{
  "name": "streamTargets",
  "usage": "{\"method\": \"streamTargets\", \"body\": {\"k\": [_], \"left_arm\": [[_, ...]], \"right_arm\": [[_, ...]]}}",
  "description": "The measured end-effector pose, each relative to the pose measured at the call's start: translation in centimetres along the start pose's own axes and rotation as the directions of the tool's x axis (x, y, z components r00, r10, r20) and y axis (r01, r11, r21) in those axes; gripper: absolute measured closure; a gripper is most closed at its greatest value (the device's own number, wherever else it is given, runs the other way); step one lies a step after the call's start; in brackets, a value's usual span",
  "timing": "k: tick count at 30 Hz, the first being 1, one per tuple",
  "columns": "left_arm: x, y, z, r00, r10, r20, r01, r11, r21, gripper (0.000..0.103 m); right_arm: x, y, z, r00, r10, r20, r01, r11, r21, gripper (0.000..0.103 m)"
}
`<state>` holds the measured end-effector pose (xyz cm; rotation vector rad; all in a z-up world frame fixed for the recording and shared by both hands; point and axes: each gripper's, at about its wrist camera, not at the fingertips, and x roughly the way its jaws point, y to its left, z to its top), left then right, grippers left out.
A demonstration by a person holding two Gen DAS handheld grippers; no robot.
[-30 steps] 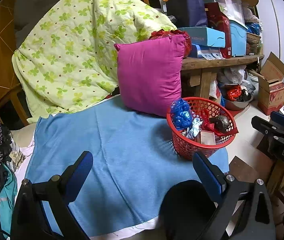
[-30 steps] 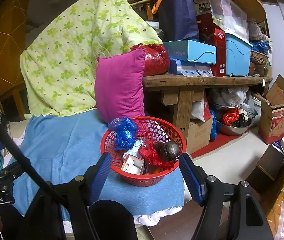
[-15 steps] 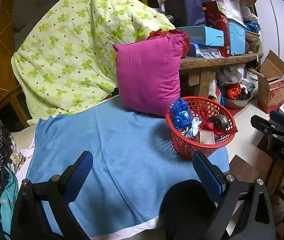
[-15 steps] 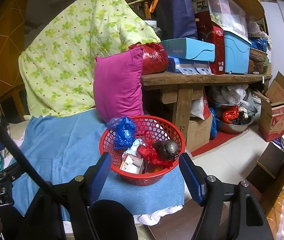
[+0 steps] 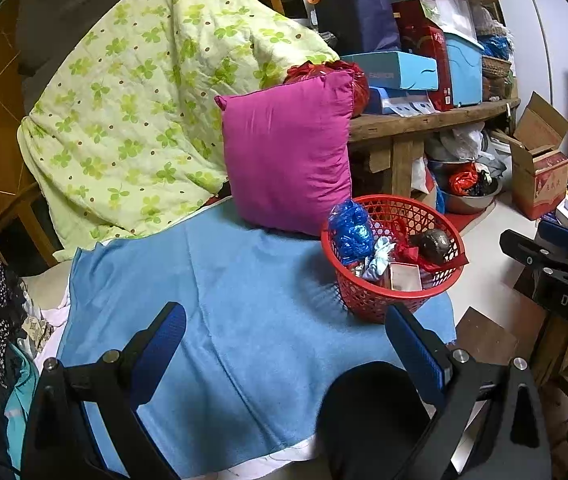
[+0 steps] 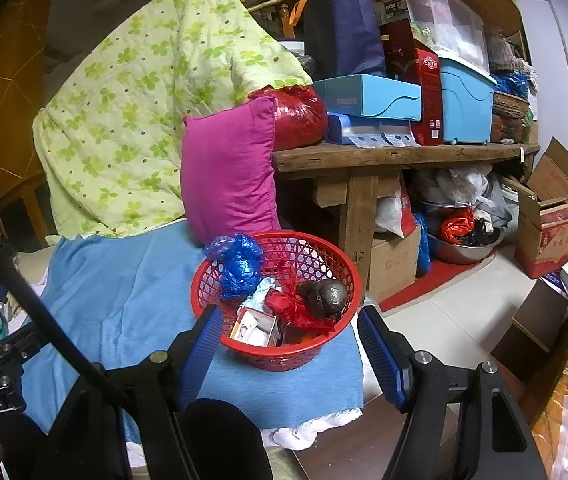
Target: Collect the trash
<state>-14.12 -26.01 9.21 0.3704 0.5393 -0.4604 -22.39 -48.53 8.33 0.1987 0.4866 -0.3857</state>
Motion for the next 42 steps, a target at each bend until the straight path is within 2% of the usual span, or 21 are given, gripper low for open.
{"method": "streamTargets", "body": {"k": [18, 33, 42], "left_arm": [[0.6, -1.3, 0.7, 1.0, -0.003, -0.001, 0.003, 1.0, 0.03, 0.003], [2.4, -0.8, 0.7, 1.0, 0.006, -0.021, -0.006, 1.0, 0.006, 0.003], [3.0, -0.7, 0.7, 1.0, 0.008, -0.006, -0.008, 1.0, 0.001, 0.003]], "right_arm": [[-0.2, -1.2, -0.2, 1.0, 0.002, 0.0, -0.002, 0.999, 0.032, 0.03], [-0.2, -1.3, -0.3, 1.0, 0.007, -0.002, -0.007, 1.0, 0.03, 0.03], [-0.2, -0.5, -0.3, 1.0, 0.016, -0.003, -0.015, 1.0, 0.016, 0.03]]}}
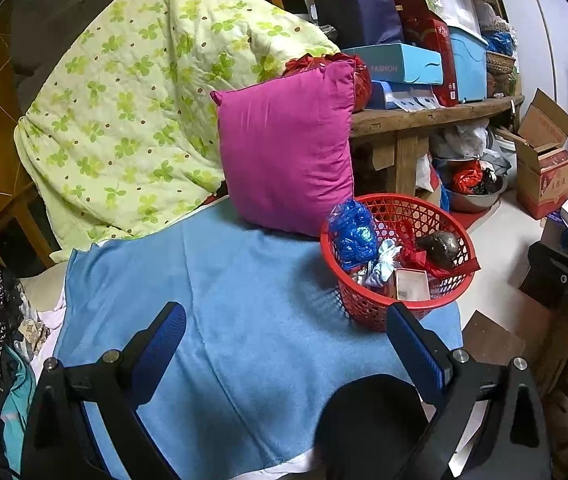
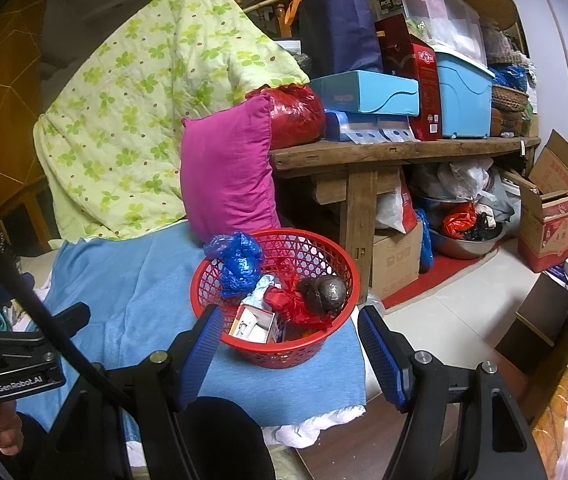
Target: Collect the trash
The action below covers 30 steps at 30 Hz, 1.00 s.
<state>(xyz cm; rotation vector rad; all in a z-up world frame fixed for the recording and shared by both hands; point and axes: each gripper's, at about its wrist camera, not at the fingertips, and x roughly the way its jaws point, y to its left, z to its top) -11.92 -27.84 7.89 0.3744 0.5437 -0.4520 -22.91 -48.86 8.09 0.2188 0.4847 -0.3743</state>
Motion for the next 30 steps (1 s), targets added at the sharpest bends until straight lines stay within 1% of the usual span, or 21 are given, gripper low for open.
{"method": "streamTargets", "body": {"k": [30], "left_arm": [[1.5, 0.1, -0.6, 1.0, 0.014, -0.004, -0.014, 1.0, -0.008, 0.003]], "right_arm": [[0.6, 0.8, -0.2, 1.0, 0.009, -0.019, -0.009, 1.0, -0.013, 0.03]]}}
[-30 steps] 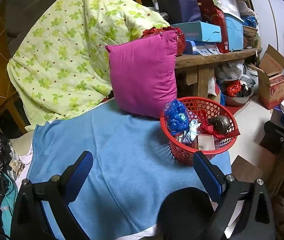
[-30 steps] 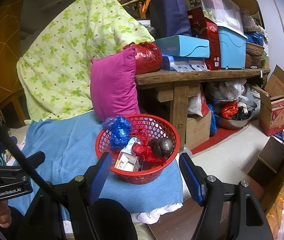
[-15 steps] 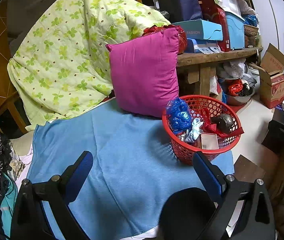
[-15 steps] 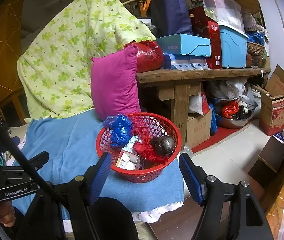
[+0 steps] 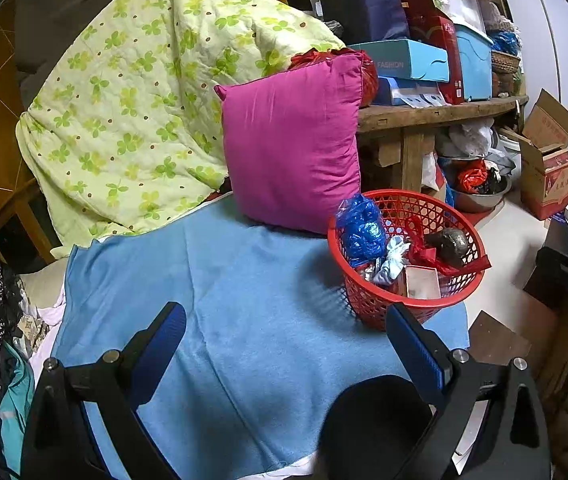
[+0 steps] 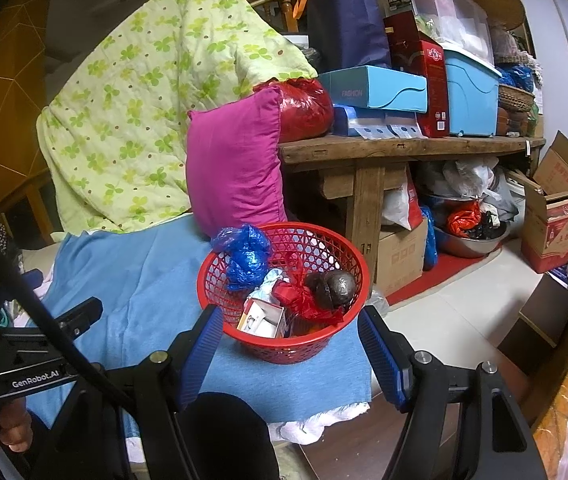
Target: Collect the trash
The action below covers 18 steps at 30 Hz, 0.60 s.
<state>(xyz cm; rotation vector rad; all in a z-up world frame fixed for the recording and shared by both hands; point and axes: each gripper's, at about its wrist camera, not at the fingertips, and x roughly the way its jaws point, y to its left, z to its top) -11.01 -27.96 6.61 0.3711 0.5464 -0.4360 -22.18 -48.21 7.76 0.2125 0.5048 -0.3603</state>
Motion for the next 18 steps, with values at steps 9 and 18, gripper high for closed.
{"method": "streamTargets", "body": {"k": [9, 18], "left_arm": [[0.08, 0.03, -0.07, 1.0, -0.003, -0.002, 0.003, 1.0, -0.003, 0.003], [-0.05, 0.14, -0.02, 1.0, -0.002, -0.001, 0.002, 1.0, -0.009, 0.003]], "right_arm": [[0.28, 0.34, -0.02, 1.0, 0.002, -0.004, -0.002, 1.0, -0.007, 0.03], [0.4, 0.5, 0.01, 1.0, 0.003, -0.006, -0.003, 1.0, -0.01, 0.03]]}}
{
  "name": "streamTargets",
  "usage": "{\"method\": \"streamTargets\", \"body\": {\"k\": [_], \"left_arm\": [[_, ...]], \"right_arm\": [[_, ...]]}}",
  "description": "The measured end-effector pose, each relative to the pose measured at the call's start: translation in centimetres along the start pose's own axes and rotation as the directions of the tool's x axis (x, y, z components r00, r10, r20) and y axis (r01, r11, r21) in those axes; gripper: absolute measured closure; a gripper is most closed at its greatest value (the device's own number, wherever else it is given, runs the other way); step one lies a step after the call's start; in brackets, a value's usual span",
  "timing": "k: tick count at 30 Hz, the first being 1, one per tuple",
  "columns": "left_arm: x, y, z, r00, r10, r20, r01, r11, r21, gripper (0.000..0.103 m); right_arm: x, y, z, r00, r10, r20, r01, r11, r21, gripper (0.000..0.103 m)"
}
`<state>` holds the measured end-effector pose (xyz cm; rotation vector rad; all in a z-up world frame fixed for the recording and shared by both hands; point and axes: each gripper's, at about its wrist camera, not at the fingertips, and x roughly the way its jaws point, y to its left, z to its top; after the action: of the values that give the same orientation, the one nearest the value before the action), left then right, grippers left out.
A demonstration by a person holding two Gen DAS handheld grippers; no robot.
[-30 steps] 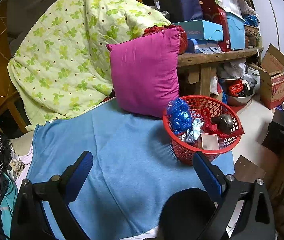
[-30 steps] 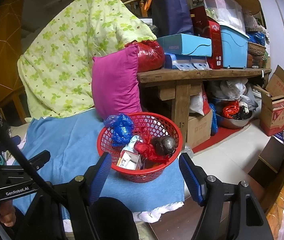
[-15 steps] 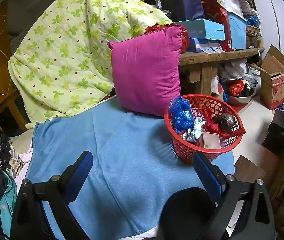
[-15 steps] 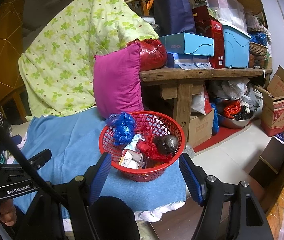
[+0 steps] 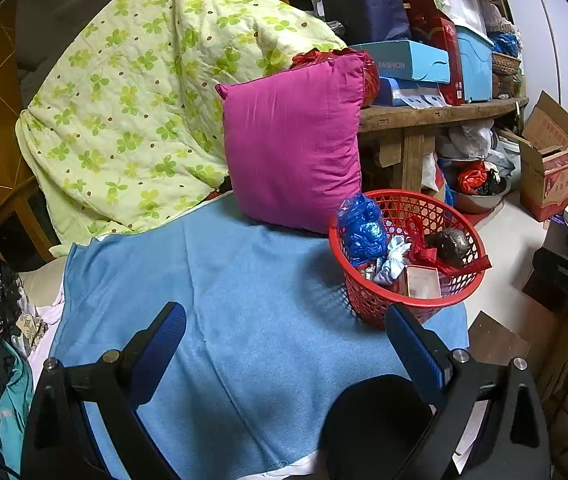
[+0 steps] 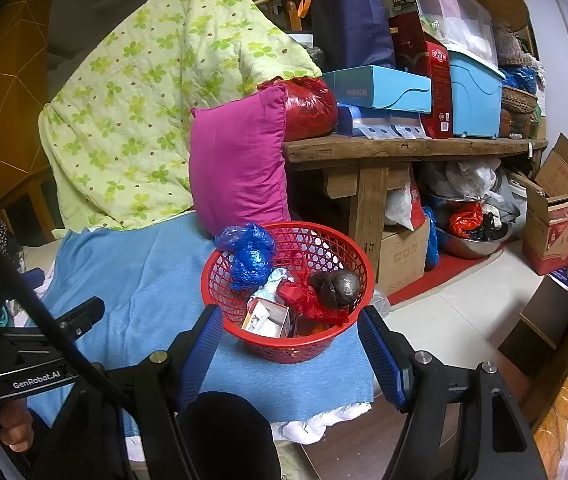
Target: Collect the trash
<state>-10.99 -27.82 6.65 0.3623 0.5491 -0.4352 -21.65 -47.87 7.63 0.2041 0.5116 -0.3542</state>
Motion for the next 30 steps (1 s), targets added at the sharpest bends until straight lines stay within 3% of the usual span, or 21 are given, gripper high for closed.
{"method": "streamTargets", "body": {"k": [30], "left_arm": [[-0.64, 0.53, -0.1, 1.0, -0.006, 0.017, 0.006, 1.0, -0.011, 0.003]], "right_arm": [[0.14, 0.38, 0.0, 1.0, 0.001, 0.0, -0.001, 1.0, -0.006, 0.03]]}}
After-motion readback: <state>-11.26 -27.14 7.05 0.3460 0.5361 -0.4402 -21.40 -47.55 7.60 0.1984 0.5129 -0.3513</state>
